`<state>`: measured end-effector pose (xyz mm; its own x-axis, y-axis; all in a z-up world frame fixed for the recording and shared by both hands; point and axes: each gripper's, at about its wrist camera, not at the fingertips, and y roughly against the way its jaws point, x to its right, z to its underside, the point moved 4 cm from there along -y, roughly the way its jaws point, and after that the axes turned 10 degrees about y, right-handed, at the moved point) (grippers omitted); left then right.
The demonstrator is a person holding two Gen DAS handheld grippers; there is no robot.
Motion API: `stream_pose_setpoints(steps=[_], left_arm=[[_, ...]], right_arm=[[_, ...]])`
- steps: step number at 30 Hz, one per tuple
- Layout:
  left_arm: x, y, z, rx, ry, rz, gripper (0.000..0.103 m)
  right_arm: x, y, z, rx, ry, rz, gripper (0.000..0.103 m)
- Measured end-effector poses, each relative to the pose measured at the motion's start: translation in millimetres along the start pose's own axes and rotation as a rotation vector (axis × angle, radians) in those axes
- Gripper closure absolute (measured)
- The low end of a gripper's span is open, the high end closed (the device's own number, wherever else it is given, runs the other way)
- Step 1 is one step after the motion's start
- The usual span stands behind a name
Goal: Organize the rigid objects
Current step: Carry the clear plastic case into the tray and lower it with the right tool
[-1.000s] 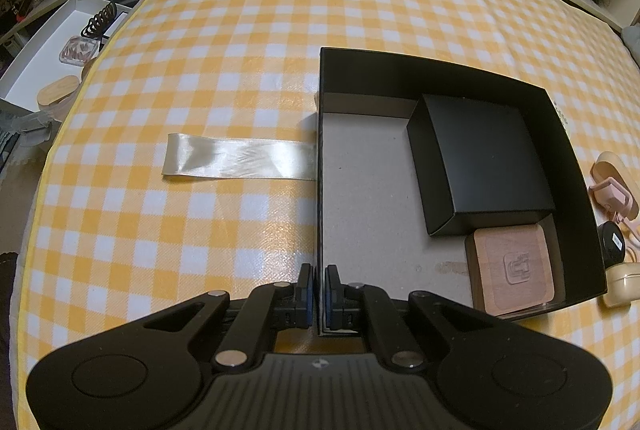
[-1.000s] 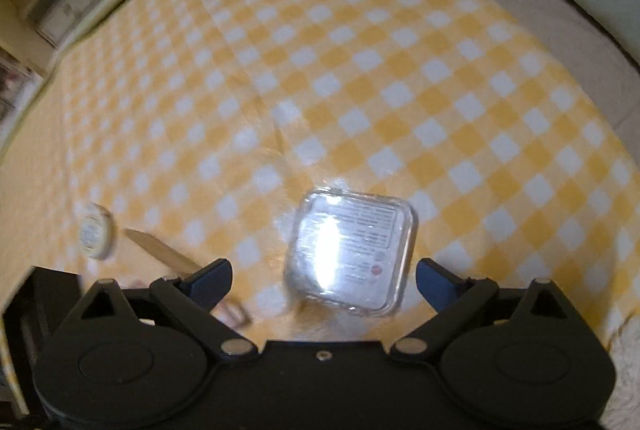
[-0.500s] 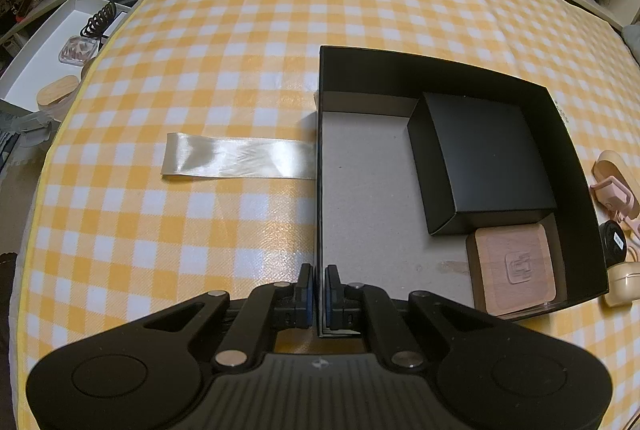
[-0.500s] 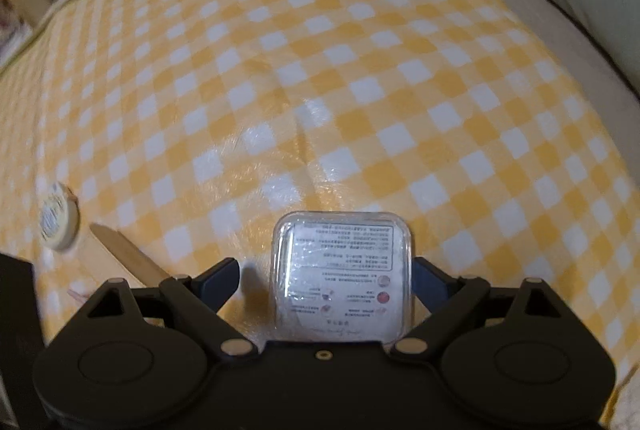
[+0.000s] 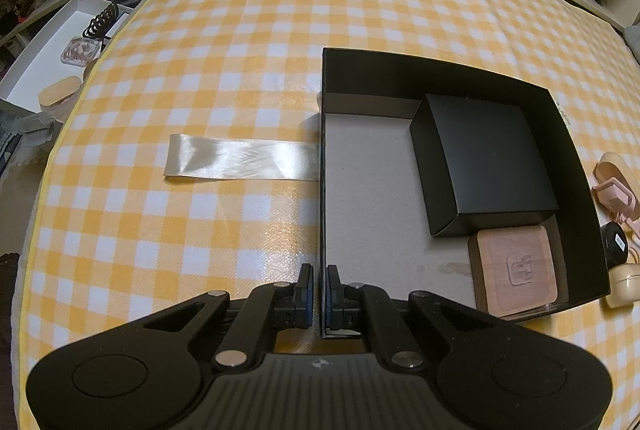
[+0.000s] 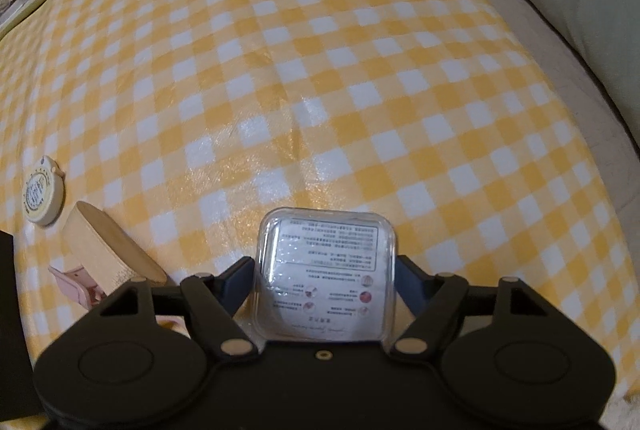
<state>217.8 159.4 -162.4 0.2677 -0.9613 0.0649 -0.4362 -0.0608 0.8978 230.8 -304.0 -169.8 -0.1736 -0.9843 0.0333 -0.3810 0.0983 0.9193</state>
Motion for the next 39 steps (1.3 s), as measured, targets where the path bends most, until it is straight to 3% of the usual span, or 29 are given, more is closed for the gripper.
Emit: stream_pose_setpoints(steps=[4,9,18,27,32,36,39], left_arm=[[1,0,-1,-0.002,-0.003,0.0,0.099],[4,1,-7,-0.008,-0.009,-0.008,0.1],[7,2,-7,-0.006,-0.011,-0.008,0.099],[6,5,-11,0.018,0.003,0.012,0.099],[0,2,-15,0.017,0.02,0.03,0.098],[-7,1,-17,0.016,0.035,0.043,0.097],[-10,2,-16,0.014,0.049,0.053,0.097]], right_arm=[[-4,20,-3,0.062,-0.042,-0.059,0.027],[-34,59,-3,0.168,-0.04,-0.203,0.027],[-129,123,2,0.287,0.135,-0.433,0.027],[-254,123,13,0.231,0.274,-0.612,0.027],[-311,113,7,0.173,0.256,-0.68,0.027],[-341,103,0,0.156,0.246,-0.706,0.027],[-352,89,-4,0.103,0.198,-0.775,0.027]])
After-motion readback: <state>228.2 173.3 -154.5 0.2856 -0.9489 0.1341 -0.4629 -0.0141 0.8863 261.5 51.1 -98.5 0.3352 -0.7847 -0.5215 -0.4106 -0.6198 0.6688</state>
